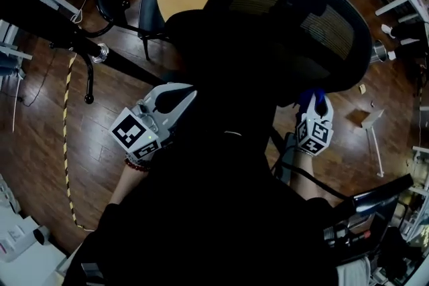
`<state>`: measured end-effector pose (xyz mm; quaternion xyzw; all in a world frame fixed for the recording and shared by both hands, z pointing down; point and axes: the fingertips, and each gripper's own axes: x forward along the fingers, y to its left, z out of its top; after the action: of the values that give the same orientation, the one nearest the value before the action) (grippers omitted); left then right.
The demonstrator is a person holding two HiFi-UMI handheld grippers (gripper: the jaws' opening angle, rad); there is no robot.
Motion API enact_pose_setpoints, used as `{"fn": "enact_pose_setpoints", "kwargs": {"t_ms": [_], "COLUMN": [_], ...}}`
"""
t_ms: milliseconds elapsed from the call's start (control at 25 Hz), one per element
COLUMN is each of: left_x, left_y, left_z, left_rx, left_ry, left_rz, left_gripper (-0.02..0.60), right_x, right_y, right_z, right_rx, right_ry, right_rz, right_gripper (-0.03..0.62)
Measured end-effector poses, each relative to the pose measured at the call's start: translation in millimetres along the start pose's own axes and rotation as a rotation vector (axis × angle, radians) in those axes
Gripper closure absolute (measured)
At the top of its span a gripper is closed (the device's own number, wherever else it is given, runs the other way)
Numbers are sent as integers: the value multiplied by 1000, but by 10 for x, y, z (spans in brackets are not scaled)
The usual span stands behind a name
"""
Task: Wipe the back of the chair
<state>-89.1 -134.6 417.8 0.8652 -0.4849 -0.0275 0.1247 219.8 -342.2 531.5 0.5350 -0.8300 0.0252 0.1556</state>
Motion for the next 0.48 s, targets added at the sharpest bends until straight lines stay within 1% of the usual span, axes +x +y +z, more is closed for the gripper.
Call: {"fn": "enact_pose_setpoints", "kwargs": {"t_ms": [120, 240, 320, 440, 480], "left_x": [-20, -23, -21, 6, 17], "left_y": [40, 61, 74, 61, 48], "left_z": [34, 9, -7, 6, 9], "left_rx": [1, 3, 0, 1, 4], "left_ry": [-14, -1, 5, 7, 9], "left_rz": [13, 11, 14, 13, 9], "left_gripper": [575, 575, 575, 575, 575], "right_x": [7, 3, 4, 56, 92], "right_y": [27, 47, 99, 373, 451], "right_z": [3, -4, -5, 61, 85], "right_rx": [-11, -29, -50, -128, -146], "right_ry": [-16, -29, -40, -53, -56], "right_rz": [-24, -4, 33, 131, 141], "right_gripper": [557, 557, 557, 557, 557]}}
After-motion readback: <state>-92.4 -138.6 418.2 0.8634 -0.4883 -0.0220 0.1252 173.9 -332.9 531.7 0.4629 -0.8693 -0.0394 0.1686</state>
